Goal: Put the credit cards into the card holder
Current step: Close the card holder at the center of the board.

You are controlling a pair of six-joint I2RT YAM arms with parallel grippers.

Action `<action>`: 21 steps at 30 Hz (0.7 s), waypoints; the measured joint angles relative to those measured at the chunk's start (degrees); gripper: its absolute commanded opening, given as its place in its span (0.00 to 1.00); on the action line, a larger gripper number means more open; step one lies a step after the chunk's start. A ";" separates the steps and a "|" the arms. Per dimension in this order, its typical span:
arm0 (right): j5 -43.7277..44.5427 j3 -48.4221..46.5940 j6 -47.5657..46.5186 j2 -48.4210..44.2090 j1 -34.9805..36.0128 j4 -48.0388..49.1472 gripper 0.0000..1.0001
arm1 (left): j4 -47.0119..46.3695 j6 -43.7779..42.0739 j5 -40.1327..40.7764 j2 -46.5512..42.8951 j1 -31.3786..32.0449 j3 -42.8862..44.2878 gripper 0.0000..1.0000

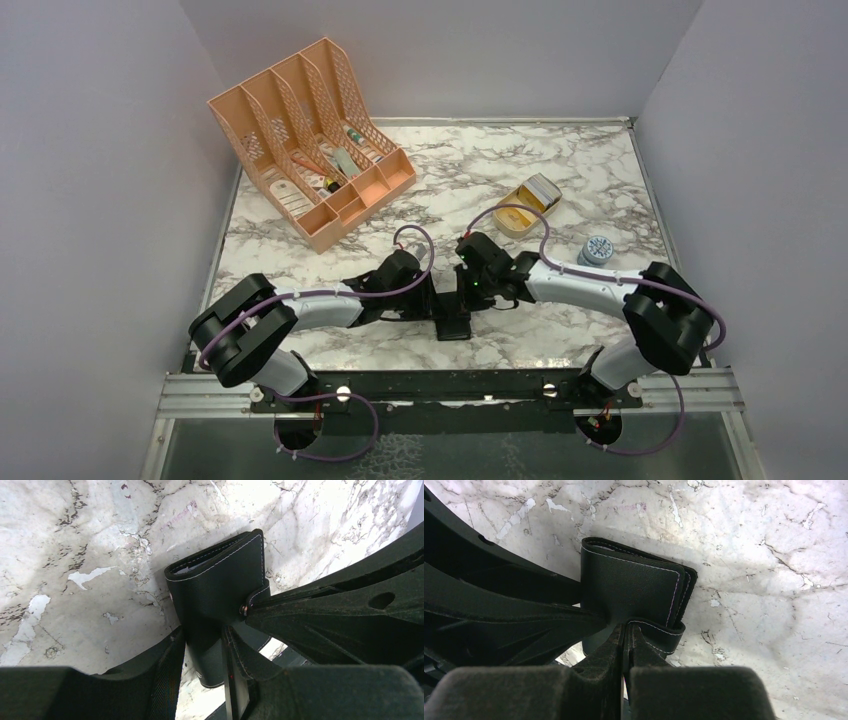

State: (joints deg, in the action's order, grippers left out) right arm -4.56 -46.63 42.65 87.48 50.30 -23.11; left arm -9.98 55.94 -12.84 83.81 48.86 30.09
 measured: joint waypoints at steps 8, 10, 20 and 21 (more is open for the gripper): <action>-0.33 -0.79 0.22 1.53 -0.02 -0.22 0.01 | -0.74 0.11 -0.15 0.00 -0.11 -0.46 0.35; -0.55 -1.09 0.28 2.23 -0.02 -0.37 0.01 | -1.53 0.31 -0.31 -0.02 -0.20 -0.90 0.35; -1.27 -3.13 0.61 4.42 0.00 -1.16 0.08 | -3.23 0.92 -0.70 -0.28 -0.44 -1.95 0.35; -1.27 -3.21 0.63 4.42 0.00 -1.29 0.11 | -3.19 0.92 -0.70 -0.35 -0.44 -1.95 0.35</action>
State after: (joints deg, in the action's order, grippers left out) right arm -5.82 -49.84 43.29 91.90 50.30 -24.40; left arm -13.17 56.86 -13.54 83.46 48.42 28.14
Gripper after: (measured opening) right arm 0.035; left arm 0.348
